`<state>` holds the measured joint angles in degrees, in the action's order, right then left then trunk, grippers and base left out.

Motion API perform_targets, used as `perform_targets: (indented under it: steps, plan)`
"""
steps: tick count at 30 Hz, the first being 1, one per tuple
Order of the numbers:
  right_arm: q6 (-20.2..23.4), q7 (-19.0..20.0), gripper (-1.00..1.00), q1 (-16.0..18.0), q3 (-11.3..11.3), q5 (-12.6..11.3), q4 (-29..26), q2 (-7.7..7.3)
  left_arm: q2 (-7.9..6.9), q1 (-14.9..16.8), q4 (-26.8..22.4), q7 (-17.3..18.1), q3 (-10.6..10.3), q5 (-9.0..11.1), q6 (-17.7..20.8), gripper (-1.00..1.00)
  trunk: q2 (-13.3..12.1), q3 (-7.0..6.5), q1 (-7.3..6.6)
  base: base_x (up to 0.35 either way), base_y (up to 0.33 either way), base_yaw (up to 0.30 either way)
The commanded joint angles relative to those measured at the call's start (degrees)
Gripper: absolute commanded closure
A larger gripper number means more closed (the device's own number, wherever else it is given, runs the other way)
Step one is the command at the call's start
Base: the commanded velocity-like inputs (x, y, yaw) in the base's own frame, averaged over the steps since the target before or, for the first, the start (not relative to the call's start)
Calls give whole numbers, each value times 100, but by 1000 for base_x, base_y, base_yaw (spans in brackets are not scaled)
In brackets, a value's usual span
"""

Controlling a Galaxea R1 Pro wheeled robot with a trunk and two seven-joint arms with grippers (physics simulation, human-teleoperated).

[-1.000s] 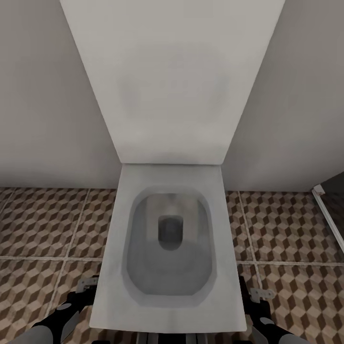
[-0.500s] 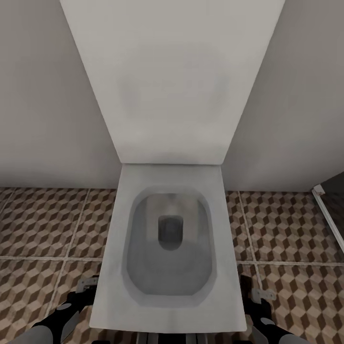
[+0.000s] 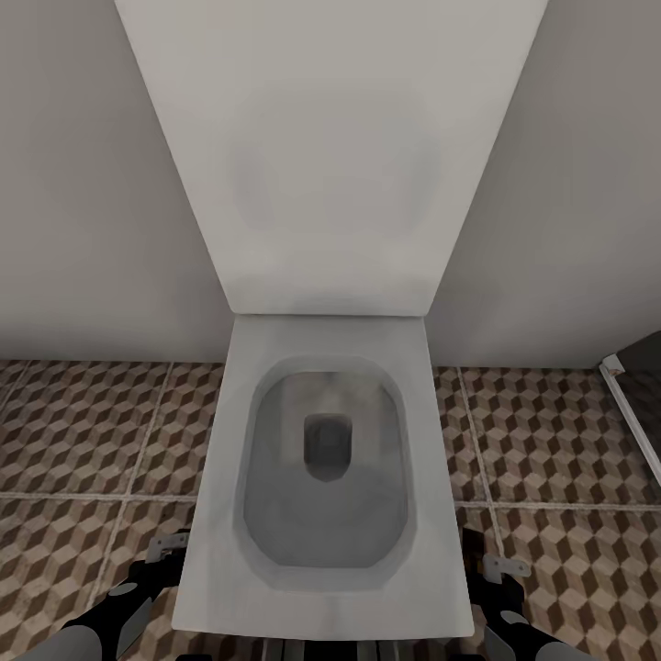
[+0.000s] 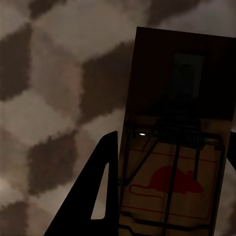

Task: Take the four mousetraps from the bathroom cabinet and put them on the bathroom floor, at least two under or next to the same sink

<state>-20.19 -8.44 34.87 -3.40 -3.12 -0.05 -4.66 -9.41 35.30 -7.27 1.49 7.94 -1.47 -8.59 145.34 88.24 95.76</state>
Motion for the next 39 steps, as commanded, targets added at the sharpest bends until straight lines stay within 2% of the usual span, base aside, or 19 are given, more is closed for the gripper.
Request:
perform_targets:
  steps: [1, 39]
  plan:
    - [-29, 18, -100, 2, -29, -31, 5, 0, 1, 3, 7, -15, 32, -29, -20, 100, 1, 3, -1, 0, 0, 0]
    - [-29, 18, -100, 2, -29, -17, 5, 37, 0, 3, 103, -17, 32, -29, 16, 100, 1, 3, -1, 0, 0, 0]
